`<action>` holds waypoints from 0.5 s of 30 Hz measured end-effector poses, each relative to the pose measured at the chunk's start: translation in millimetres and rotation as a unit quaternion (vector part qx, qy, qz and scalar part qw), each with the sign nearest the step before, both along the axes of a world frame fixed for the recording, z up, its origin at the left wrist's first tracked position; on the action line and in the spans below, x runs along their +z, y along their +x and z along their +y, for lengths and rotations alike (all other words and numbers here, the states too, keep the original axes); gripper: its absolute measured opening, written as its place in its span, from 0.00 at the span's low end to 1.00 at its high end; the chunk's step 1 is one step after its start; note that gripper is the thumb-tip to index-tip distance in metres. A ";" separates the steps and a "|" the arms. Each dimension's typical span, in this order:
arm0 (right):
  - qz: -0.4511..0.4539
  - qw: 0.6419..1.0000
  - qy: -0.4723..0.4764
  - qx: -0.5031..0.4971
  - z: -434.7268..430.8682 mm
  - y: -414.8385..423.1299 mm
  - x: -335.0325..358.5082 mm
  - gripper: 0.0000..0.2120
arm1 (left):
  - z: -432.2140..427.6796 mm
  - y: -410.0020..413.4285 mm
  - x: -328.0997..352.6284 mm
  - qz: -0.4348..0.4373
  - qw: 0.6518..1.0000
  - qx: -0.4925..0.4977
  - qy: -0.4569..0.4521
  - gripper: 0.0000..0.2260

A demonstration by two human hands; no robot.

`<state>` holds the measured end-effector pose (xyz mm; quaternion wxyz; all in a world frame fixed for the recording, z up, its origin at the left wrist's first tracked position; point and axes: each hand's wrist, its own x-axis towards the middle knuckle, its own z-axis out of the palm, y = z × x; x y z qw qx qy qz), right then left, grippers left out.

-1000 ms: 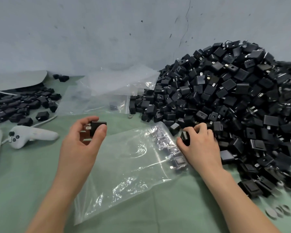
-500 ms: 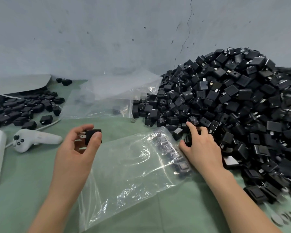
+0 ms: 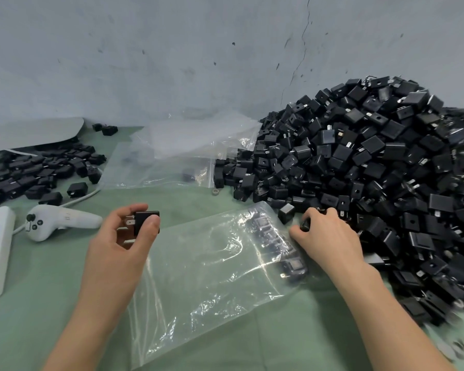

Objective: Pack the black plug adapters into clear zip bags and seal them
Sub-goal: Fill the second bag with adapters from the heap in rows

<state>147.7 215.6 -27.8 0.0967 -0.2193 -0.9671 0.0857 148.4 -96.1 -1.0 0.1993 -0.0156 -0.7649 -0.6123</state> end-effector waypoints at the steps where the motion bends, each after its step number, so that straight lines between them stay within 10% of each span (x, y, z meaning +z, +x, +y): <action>1: 0.020 0.999 -0.025 -0.005 1.0 0.9 1.7 0.14 | -0.6 -0.8 0.2 -0.001 1.000 -0.001 0.011 0.06; 6: 0.155 0.912 -0.376 -0.050 10.9 9.3 24.6 0.14 | -4.3 -3.3 5.5 -0.041 0.968 -0.031 0.245 0.02; 11: 0.184 0.395 -0.900 -0.022 5.1 19.2 49.7 0.13 | 12.5 2.9 10.2 -0.090 0.918 -0.111 0.370 0.04; 15: 0.191 0.215 -0.958 0.019 -27.1 21.4 51.5 0.08 | 33.3 12.9 13.8 -0.129 0.904 -0.150 0.379 0.13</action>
